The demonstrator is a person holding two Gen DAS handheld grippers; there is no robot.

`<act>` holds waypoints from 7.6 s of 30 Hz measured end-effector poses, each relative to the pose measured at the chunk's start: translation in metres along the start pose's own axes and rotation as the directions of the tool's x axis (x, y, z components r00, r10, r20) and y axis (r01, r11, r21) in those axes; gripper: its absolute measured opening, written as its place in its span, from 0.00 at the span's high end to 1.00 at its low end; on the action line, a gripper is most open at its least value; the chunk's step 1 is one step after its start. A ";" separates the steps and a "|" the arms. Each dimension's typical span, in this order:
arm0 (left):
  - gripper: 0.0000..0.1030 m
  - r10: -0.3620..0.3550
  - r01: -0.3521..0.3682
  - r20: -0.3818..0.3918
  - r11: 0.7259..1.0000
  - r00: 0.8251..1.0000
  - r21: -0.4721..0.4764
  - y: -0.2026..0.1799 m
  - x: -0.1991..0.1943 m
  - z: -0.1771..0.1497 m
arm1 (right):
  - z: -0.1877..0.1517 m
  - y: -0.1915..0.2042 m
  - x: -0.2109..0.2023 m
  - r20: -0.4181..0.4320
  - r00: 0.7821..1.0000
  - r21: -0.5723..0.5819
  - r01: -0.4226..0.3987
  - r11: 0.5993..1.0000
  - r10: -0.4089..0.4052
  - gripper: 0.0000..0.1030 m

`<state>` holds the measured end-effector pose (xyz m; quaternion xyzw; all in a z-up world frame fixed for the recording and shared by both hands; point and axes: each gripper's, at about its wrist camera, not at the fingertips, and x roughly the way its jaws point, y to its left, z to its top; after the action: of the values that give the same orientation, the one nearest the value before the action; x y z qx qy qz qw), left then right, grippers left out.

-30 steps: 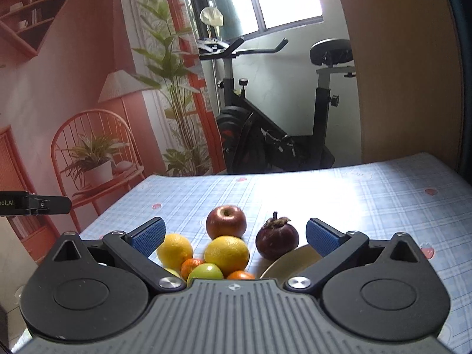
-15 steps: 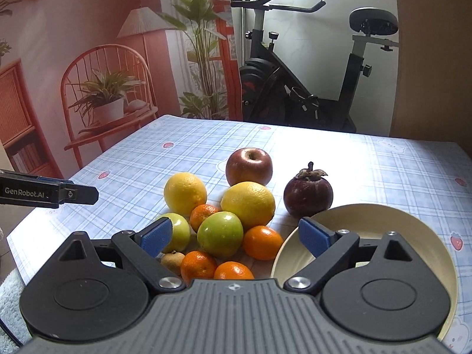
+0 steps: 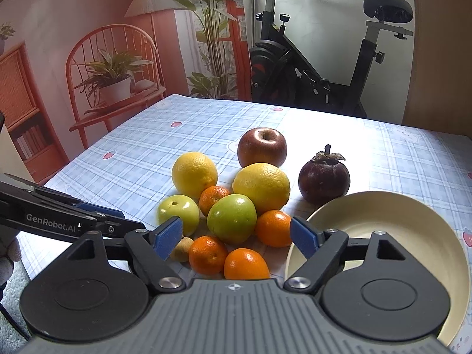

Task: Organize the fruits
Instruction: 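Move the left tool down to the small brown kiwi and close on it, then carry the kiwi with the left tool onto the cream plate and release, then lift the left tool away from the plate back toward the fruit pile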

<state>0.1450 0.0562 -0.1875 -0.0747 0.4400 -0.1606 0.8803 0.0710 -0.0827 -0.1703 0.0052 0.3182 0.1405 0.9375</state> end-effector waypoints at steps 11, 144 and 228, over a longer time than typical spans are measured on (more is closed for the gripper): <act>0.74 0.038 -0.038 -0.062 0.999 0.997 -0.011 0.006 0.011 -0.005 | 0.000 -0.001 0.001 -0.018 0.999 -0.006 -0.047 0.999 0.047 0.33; 0.73 0.105 -0.110 0.144 0.994 0.984 0.027 -0.020 -0.043 0.045 | -0.007 -0.046 -0.033 0.043 0.999 0.109 -0.005 0.994 0.000 0.64; 0.73 0.088 -0.097 0.272 0.995 0.958 0.022 0.024 -0.051 0.012 | -0.012 0.053 0.040 -0.151 0.988 -0.256 -0.019 0.966 -0.020 0.60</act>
<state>0.1311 0.0963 -0.1486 -0.0600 0.3158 -0.1152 0.9399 0.0799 -0.0219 -0.1985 -0.1271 0.3679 0.1804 0.9033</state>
